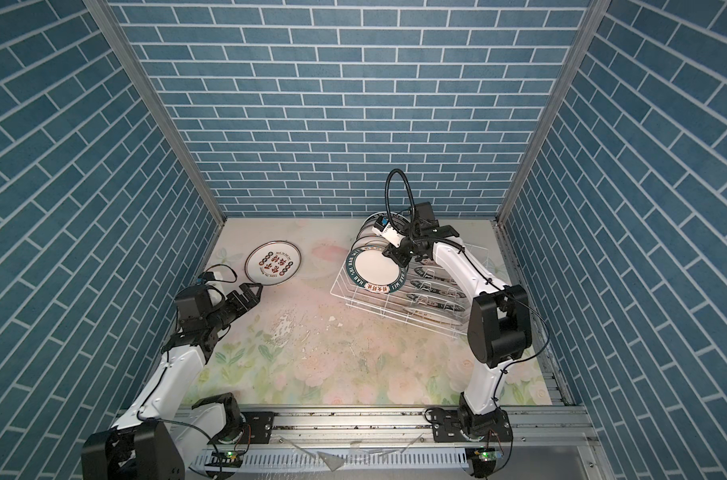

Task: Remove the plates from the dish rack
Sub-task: 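Lower the right gripper between the next plates while the left gripper withdraws, then lift the green-rimmed 'HAO SHI HAO WEI' plate with the right gripper toward the left gripper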

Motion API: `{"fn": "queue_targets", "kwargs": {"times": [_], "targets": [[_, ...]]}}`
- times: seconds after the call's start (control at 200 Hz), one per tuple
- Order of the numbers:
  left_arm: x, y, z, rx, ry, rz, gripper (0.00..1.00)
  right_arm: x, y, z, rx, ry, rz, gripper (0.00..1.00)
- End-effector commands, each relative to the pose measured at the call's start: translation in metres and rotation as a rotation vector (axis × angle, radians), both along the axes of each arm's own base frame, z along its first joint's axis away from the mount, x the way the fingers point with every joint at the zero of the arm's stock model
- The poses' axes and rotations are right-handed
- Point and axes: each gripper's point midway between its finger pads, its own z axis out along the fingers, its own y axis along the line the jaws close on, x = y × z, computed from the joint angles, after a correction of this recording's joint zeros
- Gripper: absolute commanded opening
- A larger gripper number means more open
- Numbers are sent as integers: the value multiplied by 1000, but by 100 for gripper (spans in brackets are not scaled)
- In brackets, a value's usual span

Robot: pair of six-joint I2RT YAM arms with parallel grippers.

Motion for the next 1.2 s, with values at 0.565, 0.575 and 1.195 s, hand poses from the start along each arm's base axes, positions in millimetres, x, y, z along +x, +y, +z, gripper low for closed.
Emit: {"fn": "queue_targets", "kwargs": {"times": [0.565, 0.575, 1.195], "targets": [[4, -10, -4, 72, -20, -37, 99, -55, -2, 55, 75, -54, 107, 0], [4, -10, -4, 69, -20, -37, 99, -56, -2, 56, 76, -55, 107, 0], [8, -82, 44, -57, -112, -289, 99, -23, -11, 185, 686, -283, -313, 0]]}}
